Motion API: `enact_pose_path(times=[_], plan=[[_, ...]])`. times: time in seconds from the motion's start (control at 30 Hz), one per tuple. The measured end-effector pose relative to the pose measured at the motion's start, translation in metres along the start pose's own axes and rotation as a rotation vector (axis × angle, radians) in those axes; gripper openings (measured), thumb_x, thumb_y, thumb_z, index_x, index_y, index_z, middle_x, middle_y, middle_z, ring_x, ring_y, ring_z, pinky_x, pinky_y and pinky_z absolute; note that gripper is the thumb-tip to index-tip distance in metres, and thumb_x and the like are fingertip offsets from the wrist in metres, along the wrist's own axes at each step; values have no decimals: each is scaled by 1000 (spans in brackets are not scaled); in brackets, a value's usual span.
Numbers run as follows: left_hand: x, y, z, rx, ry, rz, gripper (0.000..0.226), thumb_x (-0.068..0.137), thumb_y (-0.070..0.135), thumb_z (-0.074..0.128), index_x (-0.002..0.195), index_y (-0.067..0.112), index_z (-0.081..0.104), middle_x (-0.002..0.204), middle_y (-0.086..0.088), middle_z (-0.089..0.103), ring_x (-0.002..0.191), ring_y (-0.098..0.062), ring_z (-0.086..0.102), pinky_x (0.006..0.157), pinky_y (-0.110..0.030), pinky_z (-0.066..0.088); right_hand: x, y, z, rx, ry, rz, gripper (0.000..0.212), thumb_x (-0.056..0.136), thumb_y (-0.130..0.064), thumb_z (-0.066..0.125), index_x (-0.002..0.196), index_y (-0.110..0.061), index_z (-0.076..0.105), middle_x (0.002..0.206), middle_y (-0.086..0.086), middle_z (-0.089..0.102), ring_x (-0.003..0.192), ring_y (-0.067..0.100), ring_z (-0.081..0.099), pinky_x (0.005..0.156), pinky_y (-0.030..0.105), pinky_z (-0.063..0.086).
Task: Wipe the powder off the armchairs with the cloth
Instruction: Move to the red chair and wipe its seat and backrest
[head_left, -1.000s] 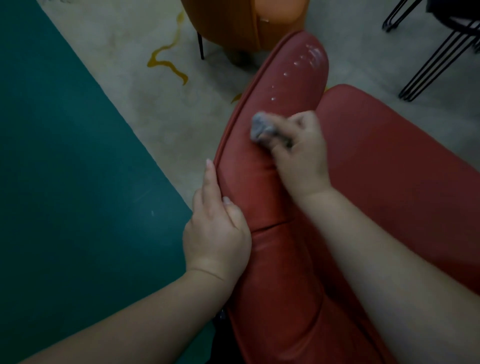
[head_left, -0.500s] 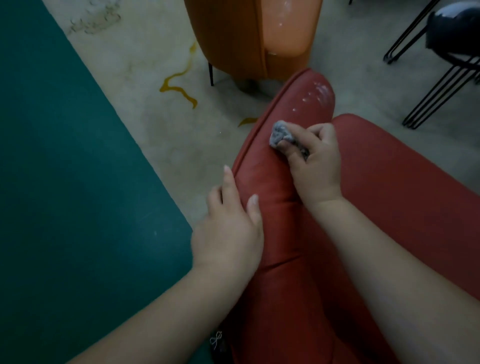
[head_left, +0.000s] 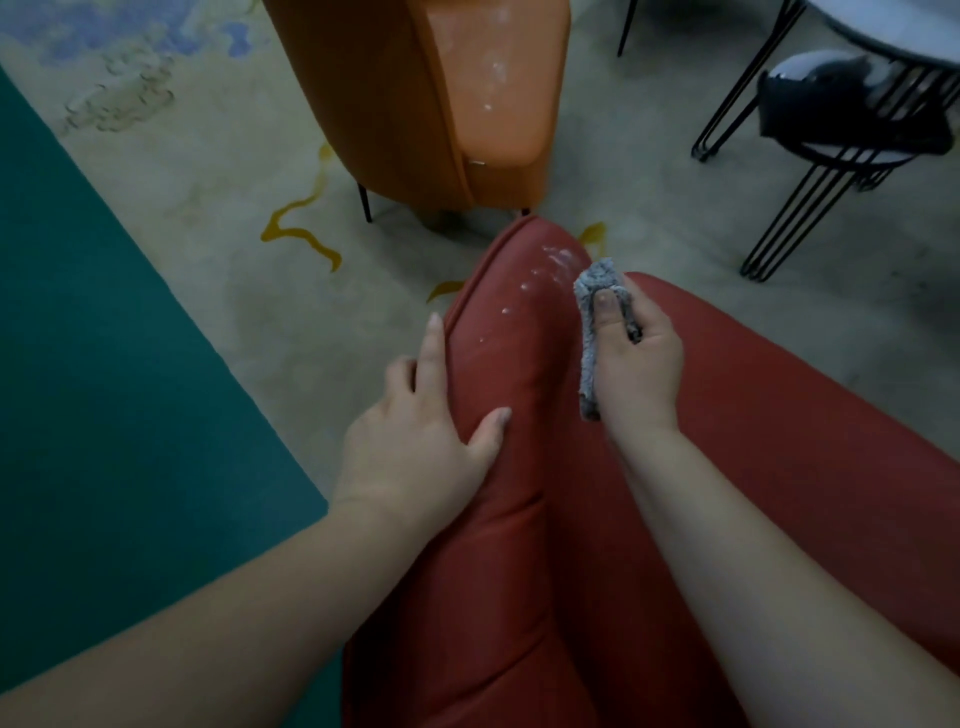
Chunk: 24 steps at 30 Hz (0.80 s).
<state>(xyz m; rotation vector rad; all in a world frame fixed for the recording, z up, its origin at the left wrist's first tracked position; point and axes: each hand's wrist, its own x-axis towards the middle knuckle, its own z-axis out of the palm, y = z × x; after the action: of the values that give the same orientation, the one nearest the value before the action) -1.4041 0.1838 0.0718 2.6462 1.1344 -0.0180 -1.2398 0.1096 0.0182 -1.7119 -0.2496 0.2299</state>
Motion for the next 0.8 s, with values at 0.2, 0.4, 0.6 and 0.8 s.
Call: enact_pose_path(times=[0.2,0.4,0.6,0.8], plan=[[2,0,-1,20,9,-11,90,84,72,29,149,31,-16,140,1,30,101,-24,58,69,-30,35,61,0,38,-83,19,40,31,93,-31,58,122,-23,67,111,16,62,91,7,62,85,14,46],[3,1,0,63,-3,-23,92,81,73,26,150,29,-17,139,2,29,97,-24,61,70,-32,42,-14,1,38,-128,-22,-184,32,92,-28,61,124,-33,61,93,-10,40,78,-5,48,77,3,37],[6,0,-1,55,-23,-41,93,80,72,27,152,26,-7,138,-2,34,94,-26,63,65,-32,41,90,-1,63,-92,60,5,34,88,-37,59,120,-28,68,108,14,58,83,13,60,89,23,50],[9,-4,-2,81,-39,-36,93,80,71,31,153,23,-1,136,-4,37,90,-28,64,61,-30,35,-12,-12,50,-210,-305,-478,35,86,-30,61,121,-24,67,92,-2,43,81,12,50,78,21,46]])
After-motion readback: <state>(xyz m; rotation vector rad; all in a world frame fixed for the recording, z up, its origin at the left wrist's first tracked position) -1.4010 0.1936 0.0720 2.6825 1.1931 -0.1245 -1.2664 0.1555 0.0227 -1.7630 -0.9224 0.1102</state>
